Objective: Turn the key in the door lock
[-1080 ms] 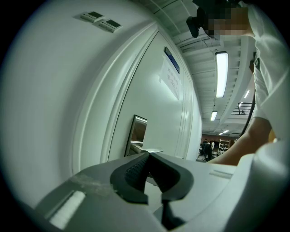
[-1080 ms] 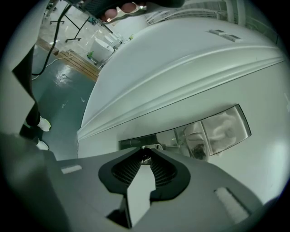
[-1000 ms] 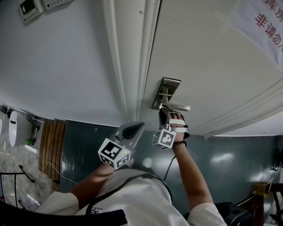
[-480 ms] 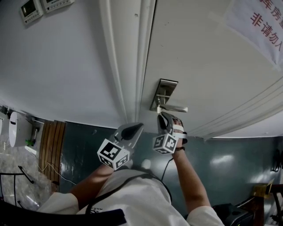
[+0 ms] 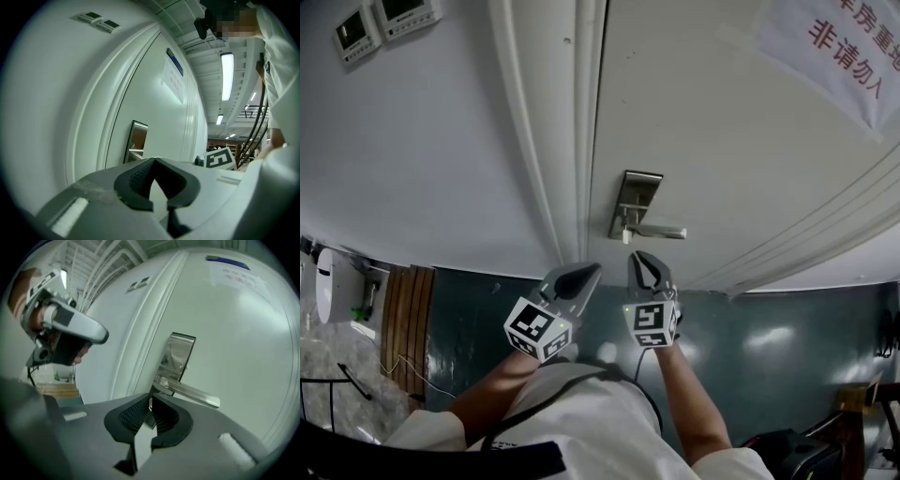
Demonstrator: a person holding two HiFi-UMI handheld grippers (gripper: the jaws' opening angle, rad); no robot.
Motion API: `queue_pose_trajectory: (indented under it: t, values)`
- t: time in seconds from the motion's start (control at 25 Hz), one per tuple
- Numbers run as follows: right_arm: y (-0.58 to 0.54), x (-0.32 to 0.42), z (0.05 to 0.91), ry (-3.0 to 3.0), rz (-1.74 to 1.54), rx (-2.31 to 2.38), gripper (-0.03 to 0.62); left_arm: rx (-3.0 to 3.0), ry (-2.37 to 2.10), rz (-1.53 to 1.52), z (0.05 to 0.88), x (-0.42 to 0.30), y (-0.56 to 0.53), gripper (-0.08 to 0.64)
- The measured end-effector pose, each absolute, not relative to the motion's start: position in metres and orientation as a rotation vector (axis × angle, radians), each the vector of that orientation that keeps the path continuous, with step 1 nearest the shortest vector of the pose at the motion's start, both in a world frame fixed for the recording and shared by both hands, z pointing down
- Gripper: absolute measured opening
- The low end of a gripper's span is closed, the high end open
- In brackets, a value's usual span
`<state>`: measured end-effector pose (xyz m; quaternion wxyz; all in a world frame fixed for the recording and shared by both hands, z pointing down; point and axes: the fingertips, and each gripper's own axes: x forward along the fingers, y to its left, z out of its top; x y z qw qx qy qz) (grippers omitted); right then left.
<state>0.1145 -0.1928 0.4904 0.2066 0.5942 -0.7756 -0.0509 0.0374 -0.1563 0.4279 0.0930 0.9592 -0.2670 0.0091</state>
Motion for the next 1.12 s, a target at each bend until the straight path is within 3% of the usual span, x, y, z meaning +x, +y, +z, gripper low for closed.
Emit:
queue_pose_trajectory:
  t: [0.44,1.12]
  values:
    - [-0.158,0.141,0.444,-2.341,0.140,1.959,0.009,2.870,-0.792,-0.003,0.415,0.039,-0.159,0.005]
    - [-0.140,0.144,0.437,-2.387,0.214,1.993,0.008,2.879,-0.778,-0.019,0.407,0.048,-0.156,0.005]
